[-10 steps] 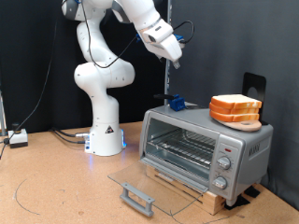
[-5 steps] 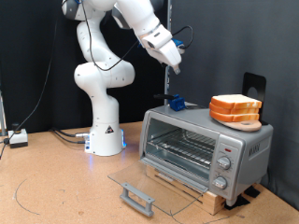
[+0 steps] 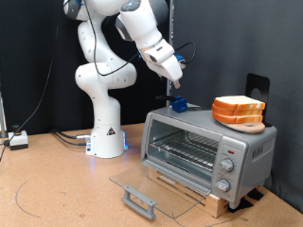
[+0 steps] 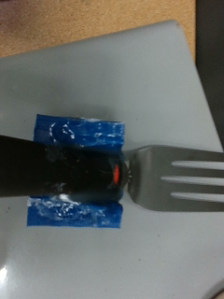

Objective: Make a piece of toast with the oven

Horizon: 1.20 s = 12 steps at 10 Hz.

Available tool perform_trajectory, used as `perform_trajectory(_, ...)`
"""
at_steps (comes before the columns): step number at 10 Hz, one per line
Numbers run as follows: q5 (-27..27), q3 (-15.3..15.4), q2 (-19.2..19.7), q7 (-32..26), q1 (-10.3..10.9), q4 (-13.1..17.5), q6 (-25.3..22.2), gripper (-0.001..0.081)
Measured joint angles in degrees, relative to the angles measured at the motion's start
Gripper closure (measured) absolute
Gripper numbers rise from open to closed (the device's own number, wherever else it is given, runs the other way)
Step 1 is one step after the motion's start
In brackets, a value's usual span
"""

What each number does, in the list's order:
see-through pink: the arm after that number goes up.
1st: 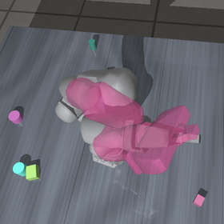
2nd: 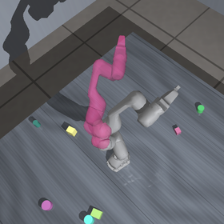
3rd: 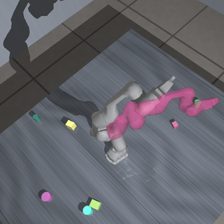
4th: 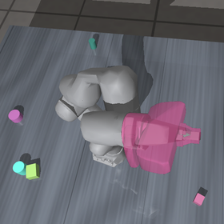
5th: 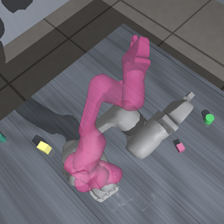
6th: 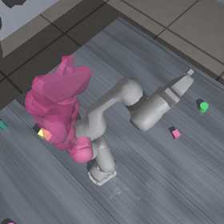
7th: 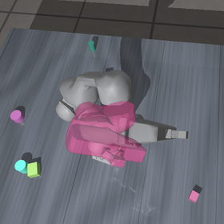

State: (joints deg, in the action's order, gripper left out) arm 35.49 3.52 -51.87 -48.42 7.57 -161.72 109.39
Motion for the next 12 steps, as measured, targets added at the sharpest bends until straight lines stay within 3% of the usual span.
perform_trajectory(3, 0.8, 3.3, 1.8, -0.7, 0.7, -1.3, 3.7, -0.0001)
perform_trajectory(12, 2.8, 11.1, 5.6, 0.0, 0.9, -2.6, 8.6, -0.0001)
